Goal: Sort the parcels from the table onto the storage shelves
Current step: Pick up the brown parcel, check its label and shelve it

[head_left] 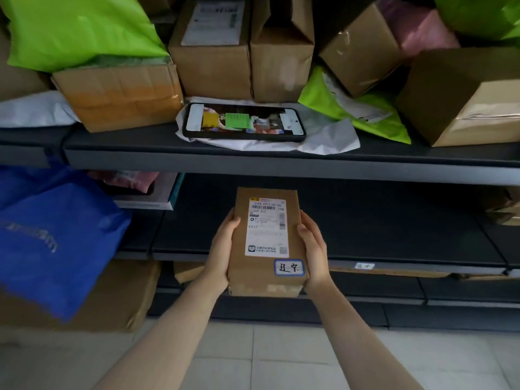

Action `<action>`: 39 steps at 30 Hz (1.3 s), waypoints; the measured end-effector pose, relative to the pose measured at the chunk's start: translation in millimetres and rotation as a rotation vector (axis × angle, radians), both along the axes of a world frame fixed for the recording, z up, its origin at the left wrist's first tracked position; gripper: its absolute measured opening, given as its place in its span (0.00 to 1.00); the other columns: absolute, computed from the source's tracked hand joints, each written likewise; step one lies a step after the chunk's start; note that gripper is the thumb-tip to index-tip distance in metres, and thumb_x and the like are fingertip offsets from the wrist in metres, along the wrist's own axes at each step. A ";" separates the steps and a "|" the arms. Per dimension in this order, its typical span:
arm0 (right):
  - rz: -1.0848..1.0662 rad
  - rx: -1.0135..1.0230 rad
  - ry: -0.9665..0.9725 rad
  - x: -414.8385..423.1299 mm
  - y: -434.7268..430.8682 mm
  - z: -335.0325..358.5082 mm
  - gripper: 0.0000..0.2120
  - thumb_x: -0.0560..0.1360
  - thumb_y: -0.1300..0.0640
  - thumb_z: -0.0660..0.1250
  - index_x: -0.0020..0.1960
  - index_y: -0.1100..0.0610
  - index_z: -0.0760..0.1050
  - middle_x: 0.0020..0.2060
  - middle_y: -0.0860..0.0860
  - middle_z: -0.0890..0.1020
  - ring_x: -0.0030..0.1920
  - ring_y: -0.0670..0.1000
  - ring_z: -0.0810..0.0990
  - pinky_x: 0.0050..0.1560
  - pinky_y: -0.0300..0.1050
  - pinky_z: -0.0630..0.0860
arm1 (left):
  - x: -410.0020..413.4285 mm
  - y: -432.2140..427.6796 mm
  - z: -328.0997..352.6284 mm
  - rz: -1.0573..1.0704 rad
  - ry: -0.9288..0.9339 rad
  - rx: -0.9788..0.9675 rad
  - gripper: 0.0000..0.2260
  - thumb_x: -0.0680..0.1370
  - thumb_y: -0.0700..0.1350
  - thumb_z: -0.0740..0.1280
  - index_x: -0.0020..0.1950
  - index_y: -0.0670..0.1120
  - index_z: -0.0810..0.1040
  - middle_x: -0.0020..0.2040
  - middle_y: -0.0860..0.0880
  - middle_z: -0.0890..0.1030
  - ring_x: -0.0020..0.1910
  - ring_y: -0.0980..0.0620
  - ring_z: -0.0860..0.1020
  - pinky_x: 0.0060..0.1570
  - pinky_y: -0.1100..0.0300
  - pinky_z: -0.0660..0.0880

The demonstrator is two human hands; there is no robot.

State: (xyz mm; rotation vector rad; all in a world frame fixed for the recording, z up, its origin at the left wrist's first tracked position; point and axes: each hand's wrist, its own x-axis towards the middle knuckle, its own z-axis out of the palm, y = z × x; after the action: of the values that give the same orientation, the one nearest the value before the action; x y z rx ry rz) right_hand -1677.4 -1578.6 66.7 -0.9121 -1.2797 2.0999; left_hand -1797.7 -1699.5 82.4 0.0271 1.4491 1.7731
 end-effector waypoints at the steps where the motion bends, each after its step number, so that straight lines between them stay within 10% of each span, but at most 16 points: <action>1: -0.001 -0.003 -0.011 -11.0 7.1 -6.9 0.13 0.82 0.58 0.62 0.64 0.48 0.77 0.62 0.58 0.83 0.51 0.51 0.86 0.45 0.43 0.83 | -9.7 6.0 -7.3 0.007 -0.007 -0.014 0.20 0.81 0.53 0.61 0.73 0.52 0.74 0.64 0.41 0.82 0.62 0.39 0.80 0.64 0.41 0.74; 12: -0.018 0.093 -0.009 -64.6 41.9 -63.5 0.13 0.80 0.55 0.64 0.62 0.45 0.79 0.53 0.47 0.86 0.51 0.47 0.87 0.45 0.40 0.82 | -71.0 37.2 -73.0 -0.006 -0.004 -0.026 0.20 0.78 0.54 0.66 0.69 0.52 0.78 0.62 0.43 0.84 0.61 0.40 0.81 0.63 0.39 0.75; 21: 0.022 0.146 -0.115 -60.6 44.8 -57.6 0.16 0.75 0.46 0.66 0.63 0.41 0.77 0.55 0.47 0.86 0.50 0.47 0.87 0.44 0.40 0.82 | -75.0 27.1 -59.3 0.041 0.206 -0.108 0.14 0.75 0.57 0.71 0.60 0.59 0.82 0.55 0.52 0.87 0.53 0.52 0.85 0.47 0.59 0.80; 27: -0.109 0.346 -0.204 -34.6 38.3 -26.2 0.24 0.79 0.47 0.62 0.74 0.48 0.71 0.68 0.45 0.77 0.66 0.44 0.75 0.65 0.41 0.68 | -82.2 15.5 -13.3 0.099 0.419 -0.117 0.20 0.72 0.65 0.64 0.61 0.62 0.79 0.67 0.58 0.76 0.67 0.56 0.72 0.67 0.54 0.68; 39: 0.005 0.512 -0.303 55.9 -8.6 114.8 0.14 0.84 0.53 0.57 0.54 0.54 0.81 0.46 0.52 0.88 0.45 0.52 0.86 0.52 0.48 0.78 | -3.2 -17.8 87.8 -0.199 0.676 -0.095 0.19 0.83 0.47 0.54 0.42 0.50 0.83 0.37 0.58 0.88 0.40 0.61 0.85 0.46 0.61 0.74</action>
State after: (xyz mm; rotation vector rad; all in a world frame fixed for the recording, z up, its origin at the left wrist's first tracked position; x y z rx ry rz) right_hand -1621.5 -1587.2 181.6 -1.0068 -1.8580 1.5489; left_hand -1800.8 -1717.3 170.2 0.7577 1.9144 1.5942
